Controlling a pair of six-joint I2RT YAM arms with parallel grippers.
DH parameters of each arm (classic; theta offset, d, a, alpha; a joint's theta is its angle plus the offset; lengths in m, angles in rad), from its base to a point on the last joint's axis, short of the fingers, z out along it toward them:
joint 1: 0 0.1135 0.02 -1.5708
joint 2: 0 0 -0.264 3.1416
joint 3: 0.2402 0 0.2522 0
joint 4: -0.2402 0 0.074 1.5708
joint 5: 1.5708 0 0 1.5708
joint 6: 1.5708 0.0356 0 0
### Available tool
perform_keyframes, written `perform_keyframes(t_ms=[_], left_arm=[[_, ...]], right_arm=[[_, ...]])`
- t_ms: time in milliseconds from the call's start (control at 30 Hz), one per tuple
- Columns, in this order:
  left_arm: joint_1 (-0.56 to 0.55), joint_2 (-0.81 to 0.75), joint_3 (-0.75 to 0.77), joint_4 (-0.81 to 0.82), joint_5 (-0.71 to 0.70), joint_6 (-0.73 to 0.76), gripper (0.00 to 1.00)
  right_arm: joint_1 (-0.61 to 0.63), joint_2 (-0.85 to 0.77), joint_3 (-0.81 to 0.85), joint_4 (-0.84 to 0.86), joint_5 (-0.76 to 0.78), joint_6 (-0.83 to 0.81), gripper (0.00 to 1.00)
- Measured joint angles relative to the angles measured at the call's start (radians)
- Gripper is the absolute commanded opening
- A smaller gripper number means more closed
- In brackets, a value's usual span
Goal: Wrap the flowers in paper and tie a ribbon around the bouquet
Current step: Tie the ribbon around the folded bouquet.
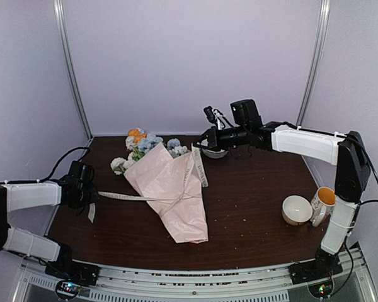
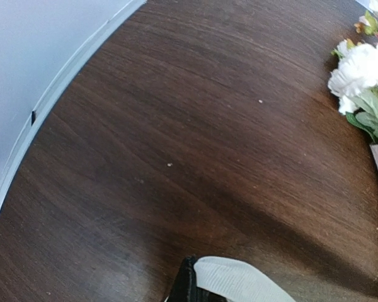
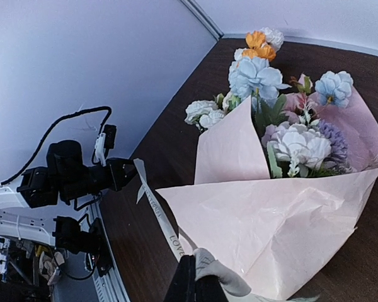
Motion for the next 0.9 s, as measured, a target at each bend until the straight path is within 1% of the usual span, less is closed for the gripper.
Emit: perform_keyframes(t_ms=[67, 133, 233, 267, 400, 567, 633, 733, 800, 900], left_arm=[[0.017, -0.001, 0.000, 0.000, 0.000, -0.006, 0.00], [0.042, -0.007, -0.002, 0.002, 0.000, -0.015, 0.00], [0.097, -0.035, -0.031, 0.018, 0.013, -0.033, 0.00], [0.118, -0.048, -0.048, 0.025, 0.024, -0.039, 0.00], [0.196, -0.111, -0.120, 0.023, 0.048, -0.067, 0.00], [0.263, -0.239, -0.177, -0.009, 0.057, -0.122, 0.00], [0.286, -0.323, -0.191, -0.041, 0.057, -0.138, 0.00], [0.322, -0.433, -0.195, -0.083, 0.066, -0.138, 0.00], [0.350, -0.479, -0.195, -0.112, 0.079, -0.131, 0.00], [0.382, -0.508, -0.195, -0.154, 0.101, -0.113, 0.00]], right_arm=[[-0.015, 0.003, -0.022, 0.037, 0.027, 0.027, 0.00], [-0.058, -0.013, -0.078, 0.101, 0.052, 0.060, 0.00], [-0.171, -0.069, -0.249, 0.188, 0.095, 0.119, 0.00], [-0.225, -0.097, -0.342, 0.224, 0.109, 0.146, 0.00], [-0.384, -0.146, -0.586, 0.285, 0.128, 0.215, 0.00], [-0.507, -0.153, -0.771, 0.354, 0.116, 0.275, 0.00], [-0.536, -0.158, -0.813, 0.376, 0.096, 0.293, 0.00], [-0.584, -0.172, -0.832, 0.385, 0.072, 0.299, 0.00], [-0.604, -0.188, -0.832, 0.387, 0.060, 0.296, 0.00], [-0.617, -0.207, -0.832, 0.385, 0.039, 0.282, 0.00]])
